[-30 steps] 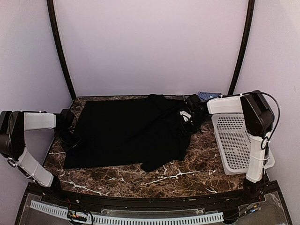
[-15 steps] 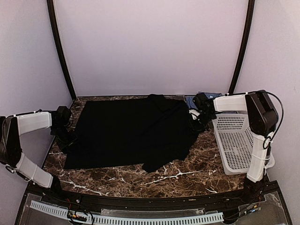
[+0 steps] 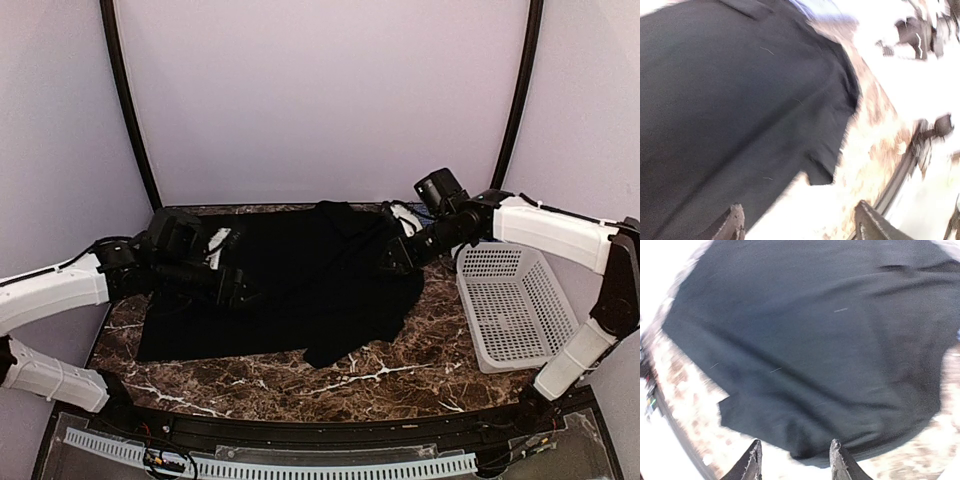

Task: Fold and stack the mixed laundry pile
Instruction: Flatten out the crumpled T-shirt at the center of the board.

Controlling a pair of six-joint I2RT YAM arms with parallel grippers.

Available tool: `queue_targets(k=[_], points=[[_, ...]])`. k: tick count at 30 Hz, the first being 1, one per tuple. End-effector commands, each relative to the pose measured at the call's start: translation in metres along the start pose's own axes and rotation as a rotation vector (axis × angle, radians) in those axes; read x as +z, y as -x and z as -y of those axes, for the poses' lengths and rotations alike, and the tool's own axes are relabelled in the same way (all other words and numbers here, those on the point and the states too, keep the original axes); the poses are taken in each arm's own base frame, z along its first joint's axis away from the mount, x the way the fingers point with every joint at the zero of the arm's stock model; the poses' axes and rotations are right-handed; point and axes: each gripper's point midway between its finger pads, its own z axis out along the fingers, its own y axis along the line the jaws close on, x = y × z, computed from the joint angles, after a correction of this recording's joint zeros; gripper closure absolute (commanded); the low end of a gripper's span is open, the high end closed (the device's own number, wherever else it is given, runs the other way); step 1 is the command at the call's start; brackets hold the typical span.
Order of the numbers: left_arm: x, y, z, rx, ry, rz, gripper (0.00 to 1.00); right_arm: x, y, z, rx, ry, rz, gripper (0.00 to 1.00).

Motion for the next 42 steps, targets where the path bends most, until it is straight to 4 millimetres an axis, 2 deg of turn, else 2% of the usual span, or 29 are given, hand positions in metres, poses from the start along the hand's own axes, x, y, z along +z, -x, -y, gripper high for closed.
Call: queue_targets(k=[1,2,3,4,5,6,8,10,16,21,25,28,30,32,36,37,38,39,41,42], points=[[0.049,-0.05,0.059,0.336,-0.116,-0.154,0.27,0.019,-0.047,-0.03,0.04,0.126,-0.099,0.57],[0.056,-0.066,0.076,0.457,-0.12,-0.179,0.27,0.022,-0.054,-0.034,0.057,0.155,-0.106,0.57],[0.072,-0.075,0.079,0.507,-0.089,-0.221,0.27,0.024,-0.059,-0.036,0.073,0.176,-0.108,0.58],[0.078,-0.091,0.092,0.586,-0.111,-0.26,0.28,0.026,-0.064,-0.038,0.087,0.194,-0.114,0.58],[0.093,-0.1,0.093,0.613,-0.099,-0.297,0.28,0.029,-0.069,-0.038,0.098,0.203,-0.121,0.58],[0.099,-0.111,0.1,0.659,-0.114,-0.32,0.29,0.032,-0.073,-0.038,0.106,0.208,-0.126,0.58],[0.121,-0.131,0.099,0.698,-0.104,-0.366,0.3,0.04,-0.082,-0.036,0.122,0.21,-0.147,0.58],[0.133,-0.139,0.102,0.749,-0.114,-0.37,0.3,0.049,-0.09,-0.033,0.134,0.207,-0.169,0.58],[0.155,-0.137,0.097,0.817,-0.064,-0.347,0.27,0.069,-0.114,-0.016,0.162,0.15,-0.236,0.58],[0.166,-0.133,0.079,0.879,0.047,-0.339,0.26,0.077,-0.127,-0.006,0.199,0.112,-0.276,0.58],[0.174,-0.146,0.065,0.908,0.078,-0.391,0.3,0.077,-0.132,0.0,0.215,0.084,-0.294,0.59],[0.176,-0.158,0.06,0.904,0.075,-0.448,0.39,0.072,-0.133,0.005,0.23,0.061,-0.297,0.59],[0.174,-0.161,0.061,0.89,0.064,-0.468,0.49,0.068,-0.134,0.009,0.238,0.046,-0.295,0.6],[0.167,-0.161,0.07,0.867,0.027,-0.476,0.7,0.063,-0.132,0.014,0.248,0.032,-0.287,0.6],[0.14,-0.147,0.121,0.792,-0.173,-0.413,0.97,0.055,-0.126,0.021,0.27,0.027,-0.264,0.6],[0.13,-0.136,0.137,0.776,-0.222,-0.363,0.98,0.053,-0.124,0.023,0.276,0.028,-0.255,0.6],[0.123,-0.135,0.15,0.737,-0.282,-0.357,1.0,0.052,-0.123,0.025,0.28,0.026,-0.251,0.6],[0.117,-0.125,0.162,0.728,-0.323,-0.318,1.0,0.051,-0.122,0.027,0.284,0.024,-0.247,0.6],[0.108,-0.116,0.182,0.649,-0.413,-0.301,1.0,0.049,-0.119,0.032,0.289,0.014,-0.239,0.6],[0.109,-0.106,0.181,0.582,-0.415,-0.293,1.0,0.048,-0.118,0.034,0.292,0.01,-0.236,0.61]])
